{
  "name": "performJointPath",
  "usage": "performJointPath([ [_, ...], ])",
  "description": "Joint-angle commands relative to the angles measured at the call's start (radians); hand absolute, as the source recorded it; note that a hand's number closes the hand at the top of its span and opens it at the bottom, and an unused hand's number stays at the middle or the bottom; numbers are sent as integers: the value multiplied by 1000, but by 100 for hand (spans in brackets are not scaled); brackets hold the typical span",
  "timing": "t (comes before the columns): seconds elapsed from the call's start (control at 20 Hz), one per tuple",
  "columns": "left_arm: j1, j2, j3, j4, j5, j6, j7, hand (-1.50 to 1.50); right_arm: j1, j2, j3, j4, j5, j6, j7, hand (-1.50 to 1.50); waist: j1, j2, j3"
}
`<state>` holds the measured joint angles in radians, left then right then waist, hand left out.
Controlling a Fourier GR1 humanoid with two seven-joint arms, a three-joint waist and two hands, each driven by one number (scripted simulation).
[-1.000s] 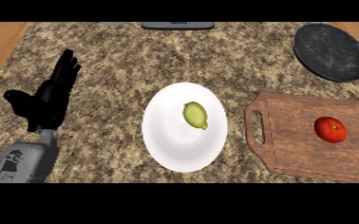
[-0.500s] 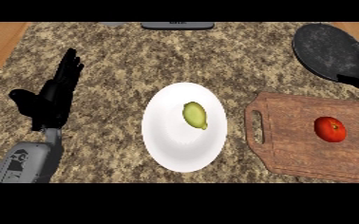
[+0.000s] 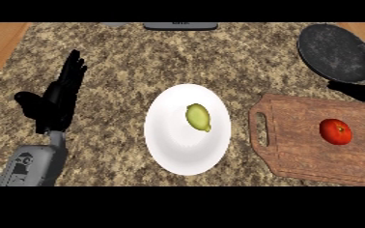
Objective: Pick the tomato from the cutting board and place it in the pan
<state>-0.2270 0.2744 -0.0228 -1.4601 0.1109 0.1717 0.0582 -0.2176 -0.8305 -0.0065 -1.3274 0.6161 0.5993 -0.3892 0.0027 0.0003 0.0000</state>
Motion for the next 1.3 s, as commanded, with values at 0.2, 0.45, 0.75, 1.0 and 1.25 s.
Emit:
performJointPath([
  [0.2,12,-36,2,-40,-41,1,38,0,-24,27,15,70,141,3,-24,-150,2,0,0],
  [0.45,-10,-31,39,-13,-40,-44,26,0,-34,112,12,68,189,-16,3,-150,-1,0,0],
  [0.75,51,-42,50,-88,-50,-53,56,0,-13,107,12,70,267,-14,-13,-150,-2,-1,0],
  [1.0,9,-62,70,29,-69,-66,-20,0,-67,183,53,178,336,-43,-20,-150,-1,1,0],
  [1.25,-25,-71,81,20,-76,-68,9,0,-11,161,54,180,367,-66,-132,150,-4,0,0],
])
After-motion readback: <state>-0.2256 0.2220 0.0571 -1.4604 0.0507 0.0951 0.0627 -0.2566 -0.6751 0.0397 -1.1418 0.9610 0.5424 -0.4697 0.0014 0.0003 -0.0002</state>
